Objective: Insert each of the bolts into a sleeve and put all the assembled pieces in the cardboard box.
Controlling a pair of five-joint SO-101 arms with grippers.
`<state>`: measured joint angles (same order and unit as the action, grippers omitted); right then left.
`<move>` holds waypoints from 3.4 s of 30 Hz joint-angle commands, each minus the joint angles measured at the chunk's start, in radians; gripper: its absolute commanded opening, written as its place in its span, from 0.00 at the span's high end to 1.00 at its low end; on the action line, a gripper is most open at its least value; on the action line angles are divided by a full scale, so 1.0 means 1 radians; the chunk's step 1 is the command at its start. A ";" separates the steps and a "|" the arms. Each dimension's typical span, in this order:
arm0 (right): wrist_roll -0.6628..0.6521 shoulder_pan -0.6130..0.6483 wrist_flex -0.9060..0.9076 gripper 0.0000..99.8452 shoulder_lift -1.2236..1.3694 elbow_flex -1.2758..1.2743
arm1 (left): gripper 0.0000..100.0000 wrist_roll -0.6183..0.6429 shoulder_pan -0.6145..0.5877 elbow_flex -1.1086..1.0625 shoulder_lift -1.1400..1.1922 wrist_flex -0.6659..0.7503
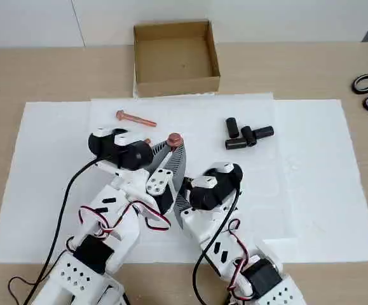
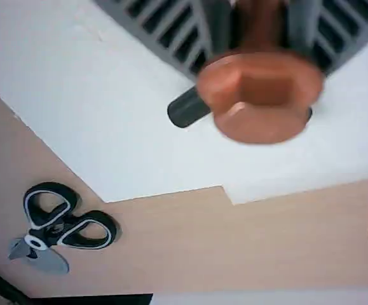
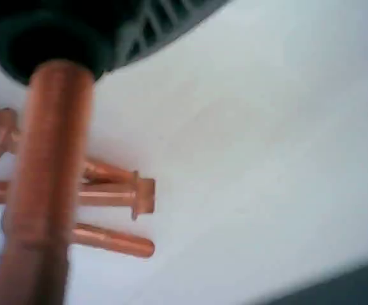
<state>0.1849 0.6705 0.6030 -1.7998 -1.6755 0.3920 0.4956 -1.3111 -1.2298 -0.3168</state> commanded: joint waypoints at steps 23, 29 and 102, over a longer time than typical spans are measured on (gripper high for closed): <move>0.009 0.002 -0.025 1.00 -0.015 -0.008 | 0.99 0.006 0.020 0.005 -0.025 -0.075; 0.009 0.002 -0.024 1.00 -0.015 -0.008 | 0.99 0.003 0.020 0.005 -0.025 -0.112; 0.002 -0.004 -0.018 1.00 -0.015 -0.008 | 0.81 -0.166 -0.247 0.401 -0.026 -0.784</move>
<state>0.1880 0.6705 0.6030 -1.7983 -1.6755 0.2862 0.3483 -0.9920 -1.2436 -1.0533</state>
